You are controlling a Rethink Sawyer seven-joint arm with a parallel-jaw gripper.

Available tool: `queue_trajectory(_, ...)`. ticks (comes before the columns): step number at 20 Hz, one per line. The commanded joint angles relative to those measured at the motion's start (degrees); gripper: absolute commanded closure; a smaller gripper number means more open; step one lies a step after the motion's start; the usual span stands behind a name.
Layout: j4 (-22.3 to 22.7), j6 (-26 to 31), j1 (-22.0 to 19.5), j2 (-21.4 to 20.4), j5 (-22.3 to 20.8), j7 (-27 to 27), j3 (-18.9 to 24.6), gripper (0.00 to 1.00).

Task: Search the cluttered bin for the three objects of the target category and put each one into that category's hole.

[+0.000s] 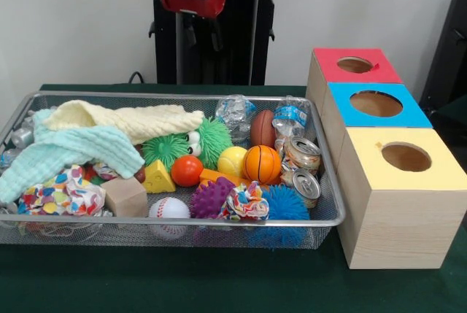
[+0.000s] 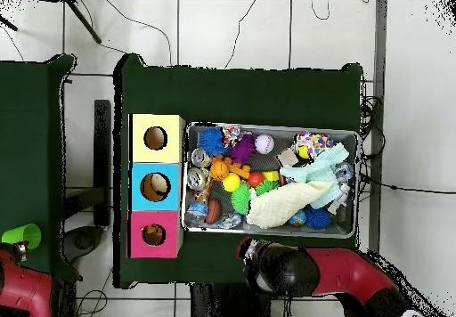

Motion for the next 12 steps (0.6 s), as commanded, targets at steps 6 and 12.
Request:
queue_trajectory(6, -8.27, 3.87, -6.15, 4.79, 1.81, -8.35, 4.85, 0.00)
queue_trajectory(12, -9.98, 7.03, -8.85, 4.59, -0.28, -11.93, 5.71, 0.00)
